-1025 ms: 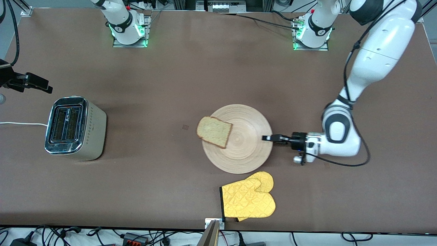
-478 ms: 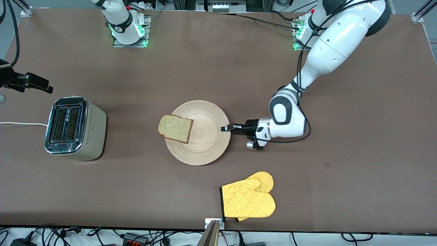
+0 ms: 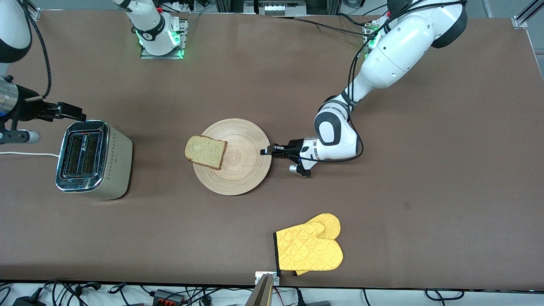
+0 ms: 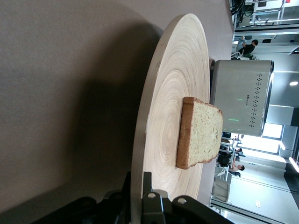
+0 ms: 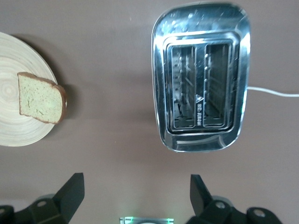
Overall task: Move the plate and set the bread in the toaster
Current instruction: 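Push the wooden plate with the left gripper toward the toaster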
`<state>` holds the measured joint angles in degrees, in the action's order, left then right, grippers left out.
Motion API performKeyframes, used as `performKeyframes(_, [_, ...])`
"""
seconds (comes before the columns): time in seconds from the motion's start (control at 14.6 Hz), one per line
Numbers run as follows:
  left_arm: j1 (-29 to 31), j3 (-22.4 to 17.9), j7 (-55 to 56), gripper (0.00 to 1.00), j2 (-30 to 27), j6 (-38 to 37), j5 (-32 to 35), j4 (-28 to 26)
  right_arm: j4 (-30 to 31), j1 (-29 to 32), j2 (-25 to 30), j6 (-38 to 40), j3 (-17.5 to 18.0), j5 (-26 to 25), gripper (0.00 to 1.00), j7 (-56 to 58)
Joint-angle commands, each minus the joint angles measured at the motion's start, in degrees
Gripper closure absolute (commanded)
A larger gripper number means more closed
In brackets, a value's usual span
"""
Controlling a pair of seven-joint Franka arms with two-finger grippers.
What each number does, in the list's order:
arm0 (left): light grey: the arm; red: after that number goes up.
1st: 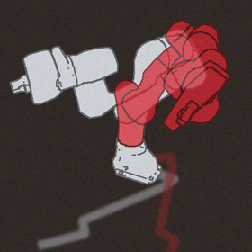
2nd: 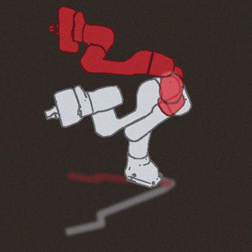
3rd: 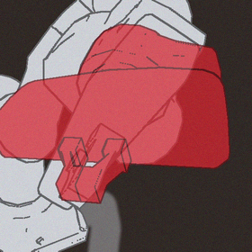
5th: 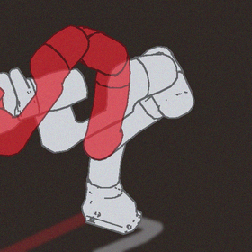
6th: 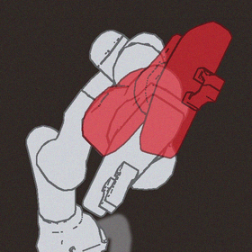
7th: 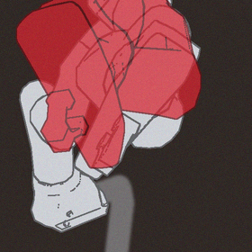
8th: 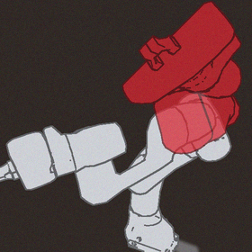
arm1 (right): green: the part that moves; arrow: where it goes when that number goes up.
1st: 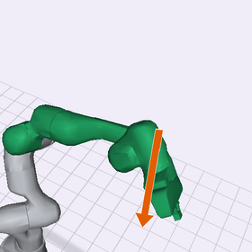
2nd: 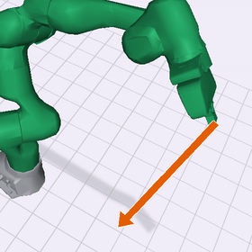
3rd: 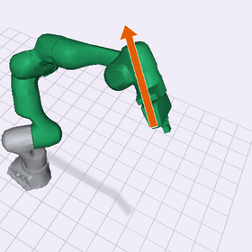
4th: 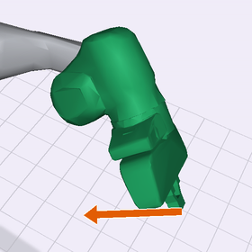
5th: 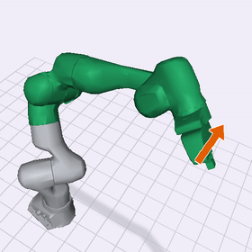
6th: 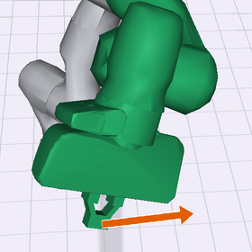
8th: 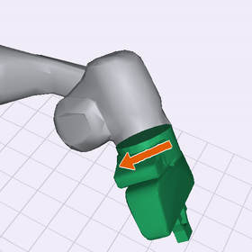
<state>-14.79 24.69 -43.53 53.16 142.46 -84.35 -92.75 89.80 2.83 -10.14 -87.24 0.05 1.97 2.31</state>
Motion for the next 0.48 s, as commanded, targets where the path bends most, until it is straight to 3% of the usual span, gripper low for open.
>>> performKeyframes(0.0, [0.37, 0.18, -2.88, 0.61, -0.07, -0.25, -2.84, 0.46, 0.03, -0.98, -1.72, 1.02, 0.13, 1.20, 0.00, -0.99])
performKeyframes(0.07, [0.29, -0.08, -3.48, 0.01, -0.16, -0.25, -2.75, 0.29, 0.29, -2.29, -2.95, 1.10, 0.04, 2.24, 0.00, -1.17])
performKeyframes(0.27, [1.25, -0.17, -3.58, 0.00, -0.94, -0.25, -2.57, -0.15, 3.35, -2.92, -3.57, 0.50, 0.04, 9.96, 0.00, -7.19])
performKeyframes(0.41, [2.56, -0.35, -3.49, 0.00, -2.61, -0.51, -2.14, -0.85, 6.51, -3.35, -2.88, -1.52, 0.13, 11.83, 0.00, -11.62])
